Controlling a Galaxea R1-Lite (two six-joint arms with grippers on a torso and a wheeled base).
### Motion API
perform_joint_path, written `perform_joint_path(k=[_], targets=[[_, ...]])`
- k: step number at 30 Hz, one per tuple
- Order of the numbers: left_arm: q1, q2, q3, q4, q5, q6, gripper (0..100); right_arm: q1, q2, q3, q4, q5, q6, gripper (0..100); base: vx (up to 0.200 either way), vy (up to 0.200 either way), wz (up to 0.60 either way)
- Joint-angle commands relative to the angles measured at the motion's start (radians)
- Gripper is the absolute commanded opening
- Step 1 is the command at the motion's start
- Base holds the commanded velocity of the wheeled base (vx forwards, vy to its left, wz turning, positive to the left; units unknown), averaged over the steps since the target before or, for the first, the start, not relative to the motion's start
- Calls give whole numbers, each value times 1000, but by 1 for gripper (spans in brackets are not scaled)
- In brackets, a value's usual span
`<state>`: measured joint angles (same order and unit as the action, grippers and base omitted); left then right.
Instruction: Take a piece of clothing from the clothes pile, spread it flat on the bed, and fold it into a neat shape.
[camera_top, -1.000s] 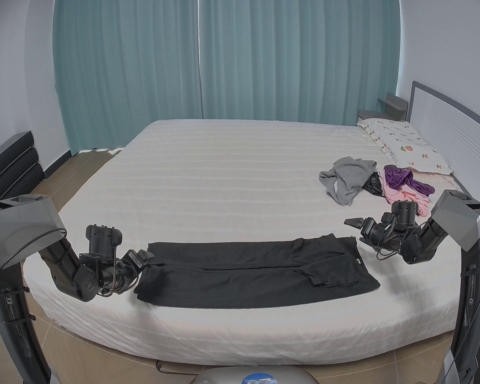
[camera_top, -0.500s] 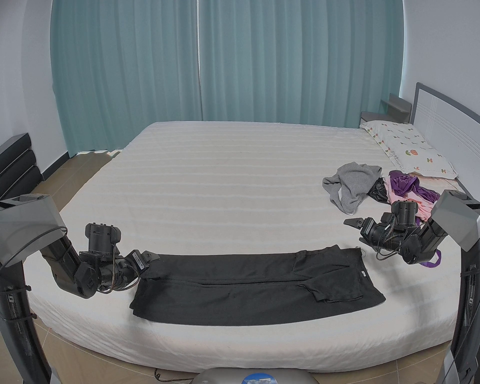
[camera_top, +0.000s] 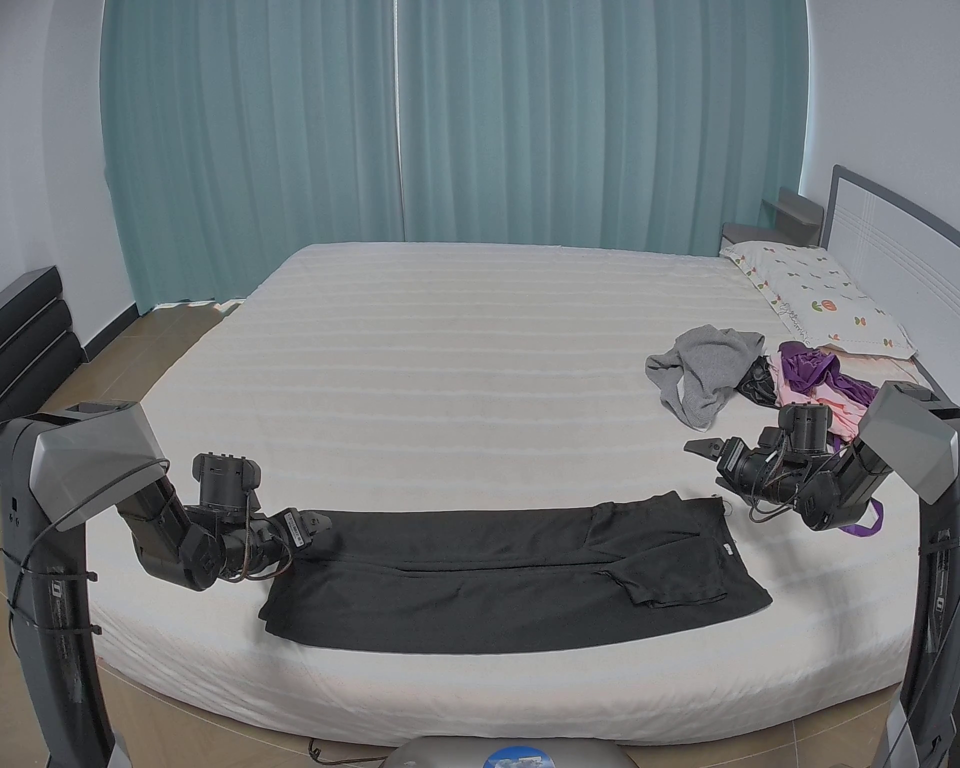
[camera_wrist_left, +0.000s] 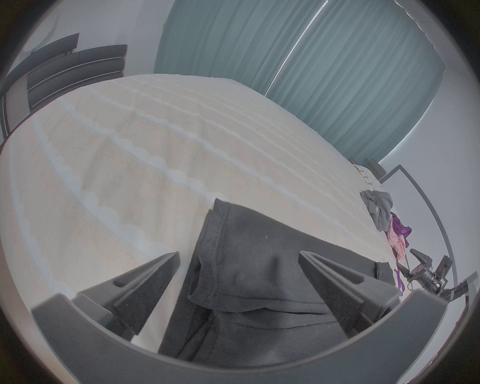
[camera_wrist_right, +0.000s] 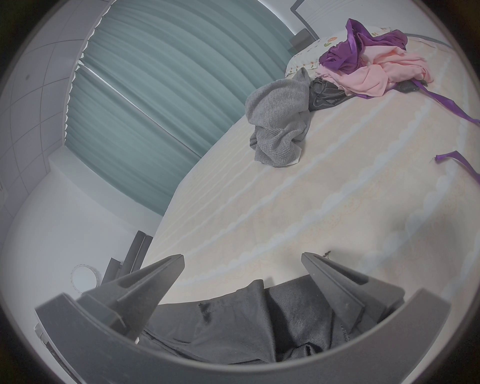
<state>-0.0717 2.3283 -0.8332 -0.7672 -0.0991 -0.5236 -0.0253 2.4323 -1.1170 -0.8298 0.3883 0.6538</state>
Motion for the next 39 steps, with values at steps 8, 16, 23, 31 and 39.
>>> perform_joint_path(k=[8, 16, 23, 31, 39], targets=[[-42, 42, 5, -1, 3, -1, 100, 13, 1, 6, -3, -2, 0, 100, 0, 0, 0], [-66, 40, 14, -1, 26, -1, 0, 12, 1, 6, -3, -2, 0, 100, 0, 0, 0], [-71, 34, 34, -7, 42, 1, 0, 12, 1, 3, -3, -2, 0, 100, 0, 0, 0], [-69, 34, 23, -9, 99, -7, 0, 12, -3, 5, -3, -2, 0, 100, 0, 0, 0], [-69, 32, 25, -7, 104, -7, 0, 12, -3, 6, -3, -5, 0, 100, -50, 0, 0]])
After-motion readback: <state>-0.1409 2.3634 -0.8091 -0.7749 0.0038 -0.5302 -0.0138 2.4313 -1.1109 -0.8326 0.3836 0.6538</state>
